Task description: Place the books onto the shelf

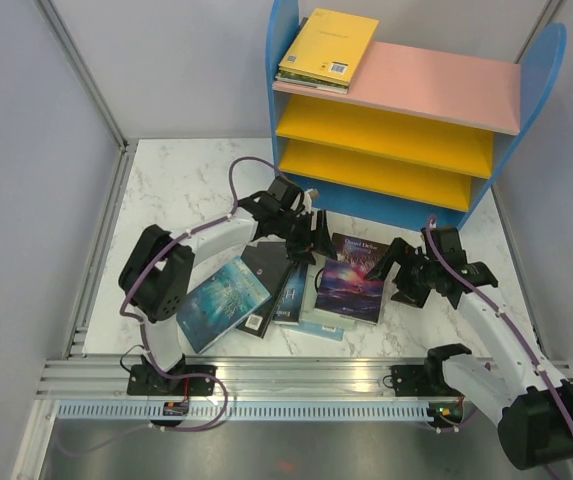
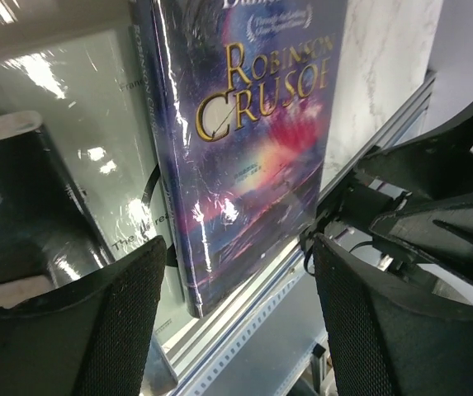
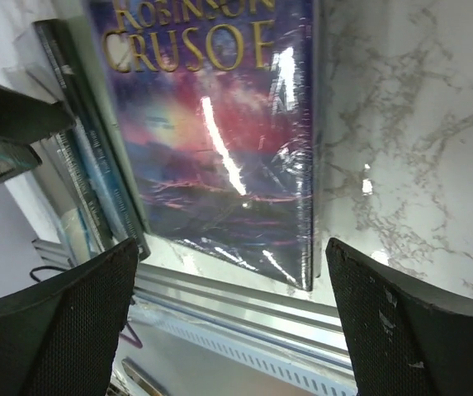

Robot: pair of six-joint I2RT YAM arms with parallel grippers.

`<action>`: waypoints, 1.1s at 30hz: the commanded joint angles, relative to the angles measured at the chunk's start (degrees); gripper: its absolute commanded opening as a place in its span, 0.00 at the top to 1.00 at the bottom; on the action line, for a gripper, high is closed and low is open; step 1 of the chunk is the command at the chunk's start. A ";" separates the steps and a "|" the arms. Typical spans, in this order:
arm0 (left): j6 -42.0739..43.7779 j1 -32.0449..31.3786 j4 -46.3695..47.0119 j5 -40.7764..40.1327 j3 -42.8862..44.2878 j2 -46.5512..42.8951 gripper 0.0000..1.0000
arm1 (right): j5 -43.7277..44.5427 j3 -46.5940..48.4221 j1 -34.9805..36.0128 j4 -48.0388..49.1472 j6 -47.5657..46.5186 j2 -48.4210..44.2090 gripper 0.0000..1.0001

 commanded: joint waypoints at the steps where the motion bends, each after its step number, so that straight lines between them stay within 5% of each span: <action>1: 2.47 -2.03 0.75 0.67 2.06 2.52 0.25 | 3.59 -1.43 -0.42 1.09 -0.23 1.38 0.02; 8: 2.47 -3.96 0.84 0.14 2.58 5.60 0.26 | 1.94 -8.72 -1.38 8.46 0.37 2.97 0.02; 14: 1.68 -5.64 0.84 0.93 2.15 7.10 0.27 | -7.11 -22.43 -1.74 32.85 8.61 1.75 0.02; 21: 0.45 -6.69 1.54 2.78 1.79 8.06 0.28 | -10.47 -29.56 -1.82 45.65 14.79 -1.59 0.03; 24: -0.52 -7.22 2.94 3.48 1.71 7.98 0.29 | -11.78 -29.21 -1.74 45.30 15.32 -4.57 0.21; 25: -0.96 -7.31 3.56 3.92 1.62 7.97 0.29 | -11.96 -28.95 -1.82 44.95 15.93 -5.63 0.35; 33: -3.77 -6.44 7.08 6.12 0.92 3.41 0.27 | -11.96 -19.57 -1.82 31.34 12.69 -12.14 1.00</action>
